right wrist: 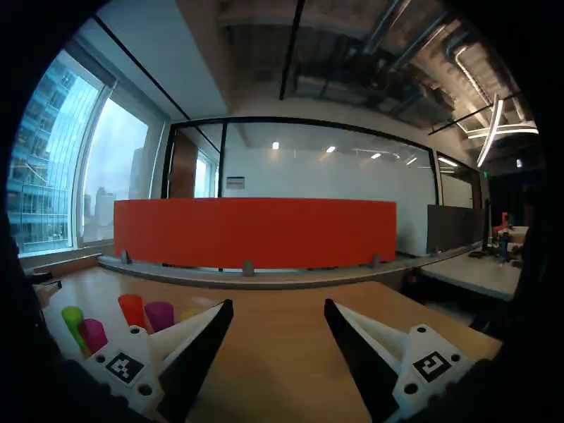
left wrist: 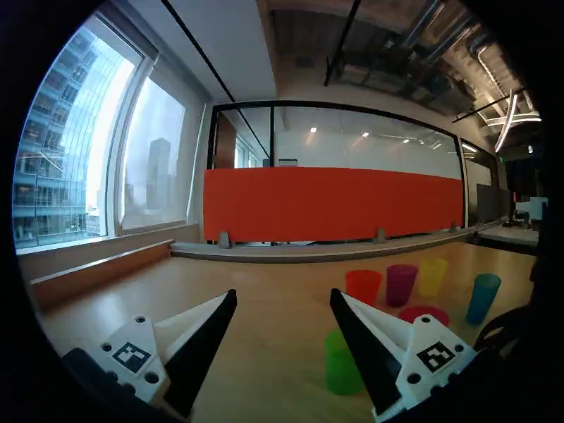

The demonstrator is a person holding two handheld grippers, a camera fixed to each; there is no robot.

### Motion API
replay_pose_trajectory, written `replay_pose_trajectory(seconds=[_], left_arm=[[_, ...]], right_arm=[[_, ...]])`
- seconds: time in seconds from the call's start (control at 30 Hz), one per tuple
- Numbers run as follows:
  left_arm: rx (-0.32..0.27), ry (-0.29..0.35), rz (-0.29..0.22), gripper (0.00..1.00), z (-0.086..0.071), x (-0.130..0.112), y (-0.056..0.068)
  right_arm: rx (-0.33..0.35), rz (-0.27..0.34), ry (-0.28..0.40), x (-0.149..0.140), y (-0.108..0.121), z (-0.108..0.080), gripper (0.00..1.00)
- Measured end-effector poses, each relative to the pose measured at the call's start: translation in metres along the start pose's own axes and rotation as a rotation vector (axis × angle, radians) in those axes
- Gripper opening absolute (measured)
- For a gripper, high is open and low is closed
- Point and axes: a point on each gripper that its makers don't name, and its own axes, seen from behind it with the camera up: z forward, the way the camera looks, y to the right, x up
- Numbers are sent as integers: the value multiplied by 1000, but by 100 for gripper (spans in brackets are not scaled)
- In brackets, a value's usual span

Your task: Pour water

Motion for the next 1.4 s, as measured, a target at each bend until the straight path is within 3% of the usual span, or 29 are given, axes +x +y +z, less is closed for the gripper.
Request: replay_pose_trajectory(seconds=[0.5,1.1,1.4], left_arm=[[5,-6,2,99,0,-2,-1],[5,-10,4,99,0,-1,-1],[6,-10,4,99,-1,-2,-1]], right_arm=[[2,6,9,0,2,2,100],[20,-49,39,5,5,4,100],[14,-45,38,-9,7,15,100]])
